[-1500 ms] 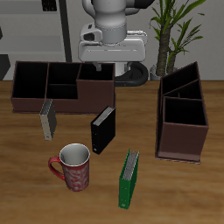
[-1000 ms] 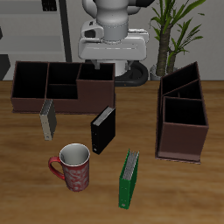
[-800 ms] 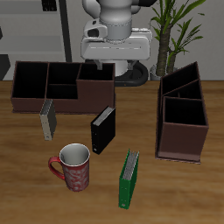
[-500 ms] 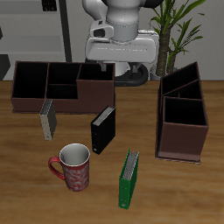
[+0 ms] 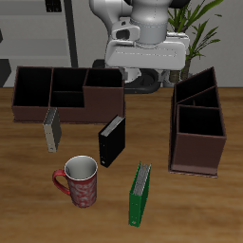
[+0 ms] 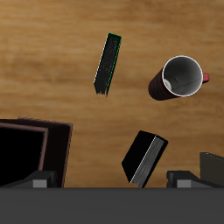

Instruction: Place the green book into the back desk caddy's back compartment

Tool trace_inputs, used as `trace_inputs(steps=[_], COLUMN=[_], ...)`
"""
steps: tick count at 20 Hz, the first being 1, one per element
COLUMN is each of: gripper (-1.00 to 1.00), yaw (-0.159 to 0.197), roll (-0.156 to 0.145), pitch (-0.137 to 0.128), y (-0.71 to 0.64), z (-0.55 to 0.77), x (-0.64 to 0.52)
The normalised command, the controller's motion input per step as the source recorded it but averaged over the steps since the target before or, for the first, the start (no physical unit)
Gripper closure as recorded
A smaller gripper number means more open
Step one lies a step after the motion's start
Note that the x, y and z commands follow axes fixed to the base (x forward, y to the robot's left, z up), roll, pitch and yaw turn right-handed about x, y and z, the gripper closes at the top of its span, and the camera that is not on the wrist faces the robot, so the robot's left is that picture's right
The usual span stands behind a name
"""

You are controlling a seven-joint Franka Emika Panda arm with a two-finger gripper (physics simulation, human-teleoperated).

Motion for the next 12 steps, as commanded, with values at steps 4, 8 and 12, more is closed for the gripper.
trace_inputs(steps=[4, 8, 12], gripper=[-1.0, -1.0, -1.0], yaw=[0.022, 0.003, 0.021], roll=[0.018, 0.012, 0.034], pitch=[-0.035, -0.007, -0.015], y=[0.17, 0.05, 0.02], z=[0.05, 0.0, -0.06], x=[0.4, 0.24, 0.52])
